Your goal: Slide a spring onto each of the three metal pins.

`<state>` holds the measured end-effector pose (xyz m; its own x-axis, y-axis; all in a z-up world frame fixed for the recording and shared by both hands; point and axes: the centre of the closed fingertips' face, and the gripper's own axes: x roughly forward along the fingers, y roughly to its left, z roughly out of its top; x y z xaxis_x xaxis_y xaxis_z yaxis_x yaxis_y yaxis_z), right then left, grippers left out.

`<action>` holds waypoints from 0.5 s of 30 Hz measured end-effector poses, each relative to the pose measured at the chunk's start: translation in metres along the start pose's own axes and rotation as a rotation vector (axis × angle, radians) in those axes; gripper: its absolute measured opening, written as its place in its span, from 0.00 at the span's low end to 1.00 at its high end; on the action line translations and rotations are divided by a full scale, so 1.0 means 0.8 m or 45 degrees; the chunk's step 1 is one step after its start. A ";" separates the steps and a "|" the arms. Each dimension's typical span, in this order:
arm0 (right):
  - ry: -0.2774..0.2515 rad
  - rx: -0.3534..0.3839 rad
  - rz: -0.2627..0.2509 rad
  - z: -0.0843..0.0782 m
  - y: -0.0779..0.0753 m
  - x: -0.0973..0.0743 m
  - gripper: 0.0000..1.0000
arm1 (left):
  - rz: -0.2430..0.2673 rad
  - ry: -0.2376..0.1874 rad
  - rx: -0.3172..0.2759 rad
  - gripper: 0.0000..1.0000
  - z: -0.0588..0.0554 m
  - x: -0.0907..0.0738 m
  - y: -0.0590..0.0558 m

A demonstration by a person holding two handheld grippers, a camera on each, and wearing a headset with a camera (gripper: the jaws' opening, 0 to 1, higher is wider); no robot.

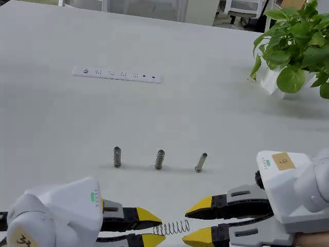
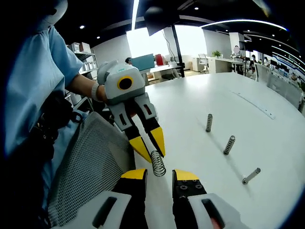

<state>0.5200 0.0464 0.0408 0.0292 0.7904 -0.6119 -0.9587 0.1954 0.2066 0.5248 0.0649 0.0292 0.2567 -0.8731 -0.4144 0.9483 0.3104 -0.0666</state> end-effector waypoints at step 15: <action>0.038 -0.039 0.015 -0.001 -0.001 0.000 0.06 | -0.008 0.018 -0.008 0.07 -0.005 0.008 0.000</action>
<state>0.5205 0.0457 0.0403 0.0095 0.7747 -0.6322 -0.9672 0.1676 0.1908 0.5256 0.0610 0.0232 0.2485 -0.8697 -0.4265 0.9485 0.3078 -0.0749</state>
